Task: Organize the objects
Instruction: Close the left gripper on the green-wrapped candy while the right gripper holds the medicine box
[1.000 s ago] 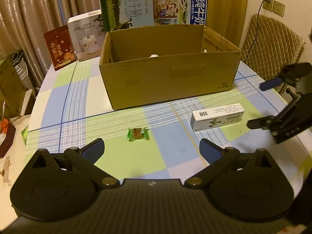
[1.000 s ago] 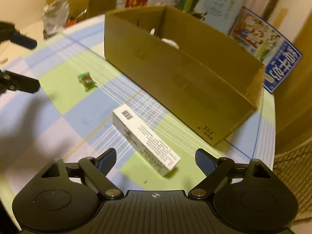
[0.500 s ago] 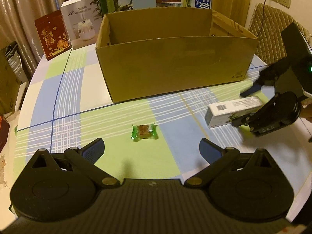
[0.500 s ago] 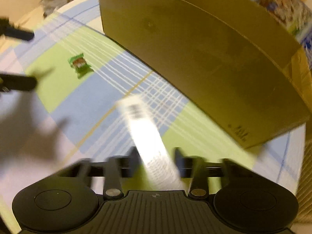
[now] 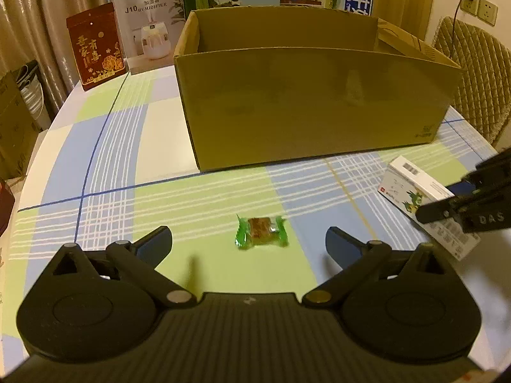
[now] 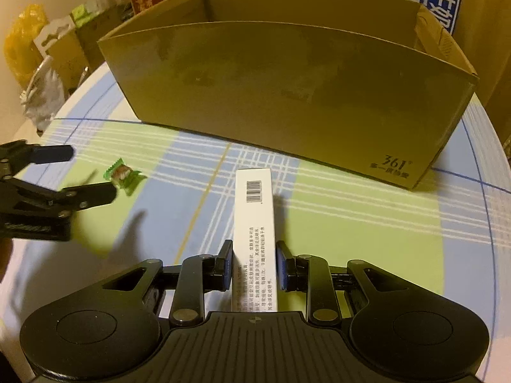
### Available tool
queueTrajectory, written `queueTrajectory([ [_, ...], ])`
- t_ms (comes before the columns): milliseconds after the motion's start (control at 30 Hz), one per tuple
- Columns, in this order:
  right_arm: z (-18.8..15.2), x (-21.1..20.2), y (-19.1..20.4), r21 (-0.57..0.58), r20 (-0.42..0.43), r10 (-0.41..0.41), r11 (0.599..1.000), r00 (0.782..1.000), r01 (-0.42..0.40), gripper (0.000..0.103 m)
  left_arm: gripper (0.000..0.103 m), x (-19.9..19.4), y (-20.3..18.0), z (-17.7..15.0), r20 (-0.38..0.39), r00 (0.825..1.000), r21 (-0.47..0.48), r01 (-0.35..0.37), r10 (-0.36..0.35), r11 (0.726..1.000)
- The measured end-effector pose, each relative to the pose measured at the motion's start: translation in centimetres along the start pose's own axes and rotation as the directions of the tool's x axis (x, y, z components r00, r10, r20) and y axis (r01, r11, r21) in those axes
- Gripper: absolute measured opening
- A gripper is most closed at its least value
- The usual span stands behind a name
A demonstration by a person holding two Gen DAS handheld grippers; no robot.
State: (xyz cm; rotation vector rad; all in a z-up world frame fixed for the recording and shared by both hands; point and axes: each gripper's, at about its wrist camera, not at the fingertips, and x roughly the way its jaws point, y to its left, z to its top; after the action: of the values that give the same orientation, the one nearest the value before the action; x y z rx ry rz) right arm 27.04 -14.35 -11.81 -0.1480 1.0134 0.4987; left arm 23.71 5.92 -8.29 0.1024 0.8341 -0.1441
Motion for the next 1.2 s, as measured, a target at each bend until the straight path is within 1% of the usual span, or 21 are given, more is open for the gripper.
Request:
queueTrajectory([
  [100,0.0,-0.1,0.0,-0.039,-0.017,0.016,0.999,1.0,-0.017,0.028,0.094,0.9,-0.1,-0.1,0.015,1.0,0.0,-0.003,0.003,1.0],
  [167,-0.2,0.1,0.0,-0.043,-0.026,0.011,0.999,1.0,-0.013,0.035,0.092,1.5,-0.1,-0.2,0.018,1.0,-0.001,-0.007,0.007,1.0],
  [233,-0.3,0.2,0.0,-0.043,-0.026,0.01,0.999,1.0,-0.011,0.036,0.085,1.9,-0.1,-0.4,0.013,1.0,-0.003,-0.002,0.002,1.0],
  [367,-0.2,0.2,-0.1,-0.036,-0.021,0.019,0.999,1.0,-0.02,0.037,0.08,2.5,-0.1,-0.4,0.008,1.0,-0.005,0.009,-0.008,1.0],
  [500,-0.1,0.3,-0.1,-0.013,-0.018,0.022,1.0,1.0,-0.022,0.039,0.073,3.0,-0.1,-0.1,0.013,1.0,-0.008,0.022,-0.022,1.0],
  [533,-0.1,0.3,-0.2,-0.005,-0.018,0.023,1.0,1.0,-0.024,0.04,0.068,3.1,-0.1,0.0,0.009,1.0,-0.005,0.025,-0.025,1.0],
  [567,-0.1,0.3,-0.3,-0.003,-0.017,0.023,1.0,1.0,-0.023,0.04,0.065,3.3,-0.2,0.0,0.005,1.0,-0.004,0.027,-0.027,1.0],
  [633,0.0,0.2,-0.3,-0.002,-0.014,0.011,1.0,1.0,-0.011,0.04,0.054,3.5,-0.2,0.0,-0.005,0.999,-0.009,0.032,-0.033,0.999],
  [700,-0.1,-0.1,-0.4,-0.008,-0.011,0.002,1.0,1.0,-0.002,0.04,0.047,3.6,-0.1,0.0,-0.014,0.999,-0.019,0.039,-0.039,0.999],
  [767,-0.1,-0.1,-0.3,-0.012,-0.007,0.001,1.0,1.0,-0.001,0.04,0.045,3.6,0.0,-0.1,-0.013,0.999,-0.025,0.038,-0.038,0.999],
  [867,0.0,-0.2,-0.3,-0.013,-0.002,0.002,1.0,1.0,-0.002,0.04,0.039,3.5,0.1,-0.2,-0.012,0.999,-0.035,0.03,-0.03,0.999],
  [933,0.0,-0.1,-0.4,-0.014,0.0,-0.005,1.0,1.0,0.005,0.041,0.031,3.4,0.1,-0.2,-0.011,1.0,-0.037,0.028,-0.028,0.999],
  [967,0.0,0.0,-0.3,-0.015,0.002,-0.008,1.0,1.0,0.008,0.041,0.03,3.3,0.1,-0.2,-0.011,0.999,-0.041,0.029,-0.03,0.999],
  [1033,0.0,0.0,-0.3,-0.02,0.006,-0.008,1.0,1.0,0.008,0.041,0.025,3.3,0.1,-0.2,-0.012,0.999,-0.046,0.031,-0.032,0.998],
  [1200,0.2,0.2,0.2,-0.047,0.0,0.003,0.999,1.0,-0.003,0.041,0.024,3.0,-0.4,-0.2,-0.016,0.999,-0.047,0.046,-0.047,0.998],
])
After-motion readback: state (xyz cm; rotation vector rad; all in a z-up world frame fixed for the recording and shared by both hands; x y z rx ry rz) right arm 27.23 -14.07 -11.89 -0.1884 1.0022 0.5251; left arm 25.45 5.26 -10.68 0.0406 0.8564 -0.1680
